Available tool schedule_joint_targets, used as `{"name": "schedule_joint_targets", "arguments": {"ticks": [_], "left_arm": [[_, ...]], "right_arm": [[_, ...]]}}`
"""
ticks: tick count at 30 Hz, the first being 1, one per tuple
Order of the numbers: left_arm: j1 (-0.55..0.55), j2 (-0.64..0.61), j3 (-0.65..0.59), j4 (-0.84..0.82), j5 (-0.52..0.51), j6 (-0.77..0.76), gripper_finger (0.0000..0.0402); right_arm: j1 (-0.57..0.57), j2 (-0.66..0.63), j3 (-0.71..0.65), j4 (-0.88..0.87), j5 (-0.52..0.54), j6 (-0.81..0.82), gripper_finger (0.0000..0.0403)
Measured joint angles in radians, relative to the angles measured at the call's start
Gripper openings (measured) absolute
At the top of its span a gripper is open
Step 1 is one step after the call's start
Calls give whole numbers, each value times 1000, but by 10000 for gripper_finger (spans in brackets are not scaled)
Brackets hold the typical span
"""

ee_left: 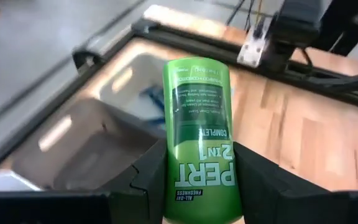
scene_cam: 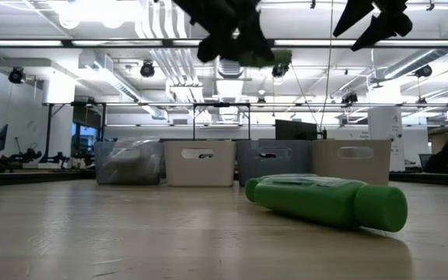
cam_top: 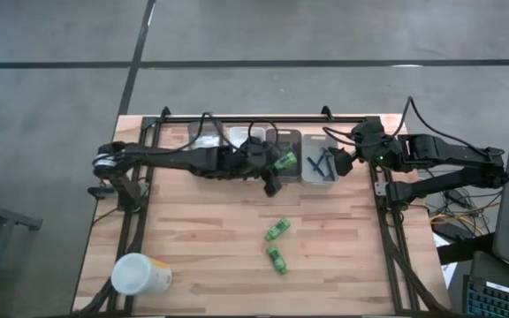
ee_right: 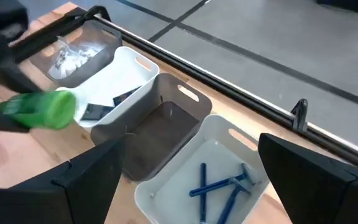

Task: Pick & Place Travel size toiletries
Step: Put the top shampoo into the right black bin

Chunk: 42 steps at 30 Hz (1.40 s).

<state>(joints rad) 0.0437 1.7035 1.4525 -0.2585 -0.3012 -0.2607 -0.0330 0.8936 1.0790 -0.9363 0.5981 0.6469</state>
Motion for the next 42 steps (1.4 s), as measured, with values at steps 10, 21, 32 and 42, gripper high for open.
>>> {"name": "schedule_joint_targets", "arguments": {"ticks": [10,21,32,42], "left_arm": [[-9,-20,0,-7,-87,126,153],[-16,-25,0,12,-91,211,151],[-45,-28,0,29,-137,245,151],[-45,-29,0,30,-146,245,151]], "right_arm": [[-6,53,-2,121,-177,239,363],[-144,222,-2,439,-607,110,364],[-222,304,-2,522,-835,113,364],[-233,370,11,574,-871,106,352]]}}
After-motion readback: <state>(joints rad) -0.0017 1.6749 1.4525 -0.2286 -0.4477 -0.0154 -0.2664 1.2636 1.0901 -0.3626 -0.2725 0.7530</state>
